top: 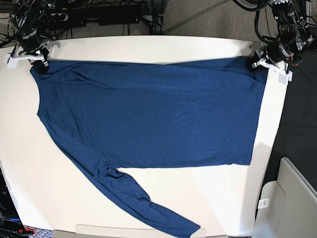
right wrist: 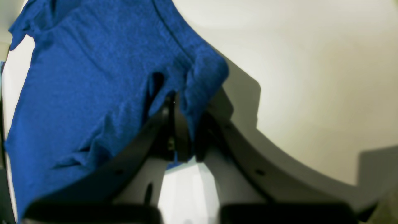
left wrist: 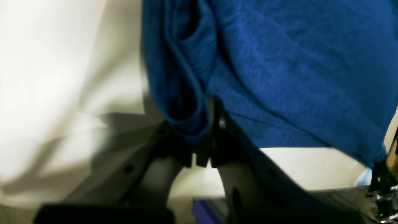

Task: Fold the T-shirt properly
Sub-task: 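Lower the shirt onto the table and release both grippers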

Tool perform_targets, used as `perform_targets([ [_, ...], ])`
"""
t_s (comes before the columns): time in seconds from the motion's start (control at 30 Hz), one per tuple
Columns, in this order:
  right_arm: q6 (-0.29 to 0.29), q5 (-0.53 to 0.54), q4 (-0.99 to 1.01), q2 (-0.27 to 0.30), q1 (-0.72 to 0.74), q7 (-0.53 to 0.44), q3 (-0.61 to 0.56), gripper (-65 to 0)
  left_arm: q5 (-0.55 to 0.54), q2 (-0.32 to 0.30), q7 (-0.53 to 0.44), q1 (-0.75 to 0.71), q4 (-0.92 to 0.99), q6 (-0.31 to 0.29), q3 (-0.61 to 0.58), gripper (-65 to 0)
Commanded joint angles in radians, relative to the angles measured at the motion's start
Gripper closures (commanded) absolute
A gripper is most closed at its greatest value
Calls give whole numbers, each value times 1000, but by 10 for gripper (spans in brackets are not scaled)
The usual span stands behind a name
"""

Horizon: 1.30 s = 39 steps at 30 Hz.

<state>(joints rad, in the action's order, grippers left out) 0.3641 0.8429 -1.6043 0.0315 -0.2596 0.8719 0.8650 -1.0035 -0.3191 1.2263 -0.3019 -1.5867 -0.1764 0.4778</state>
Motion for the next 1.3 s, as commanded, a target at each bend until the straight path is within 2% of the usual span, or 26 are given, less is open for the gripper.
perform_targets([
  [0.0,3,11,-29,20,-20,-12,7,-2,13,-16,14,-18,-30,4,6,0],
  [0.13,3,72,-63,23,-99,-9,49,-2,13,-22,17,-64,-53,4,6,0],
  [0.23,3,112,-63,23,-134,28,99,-2,13,-50,17,-96,-53,4,6,0],
  [0.47,3,117,-63,34,-131,36,128,-14,13,-48,17,-99,-53,2,5,0],
  [0.53,3,115,-63,32,-120,36,128,-64,13,-45,17,-98,-53,2,0,0],
  [0.63,3,118,-63,31,-126,36,128,-186,13,-45,17,-96,-53,2,0,0],
  [0.7,3,135,-64,29,-134,65,130,-236,13,-45,17,-96,-53,2,-1,0],
  [0.87,5,238,-64,28,-175,102,130,-238,13,-25,17,-96,-53,2,-3,0],
  [1.07,125,299,-87,20,-263,143,135,-238,13,-2,19,-96,-53,2,-3,0],
  [1.27,158,344,-158,5,-332,146,127,-238,13,-2,19,-96,-53,2,-3,0],
])
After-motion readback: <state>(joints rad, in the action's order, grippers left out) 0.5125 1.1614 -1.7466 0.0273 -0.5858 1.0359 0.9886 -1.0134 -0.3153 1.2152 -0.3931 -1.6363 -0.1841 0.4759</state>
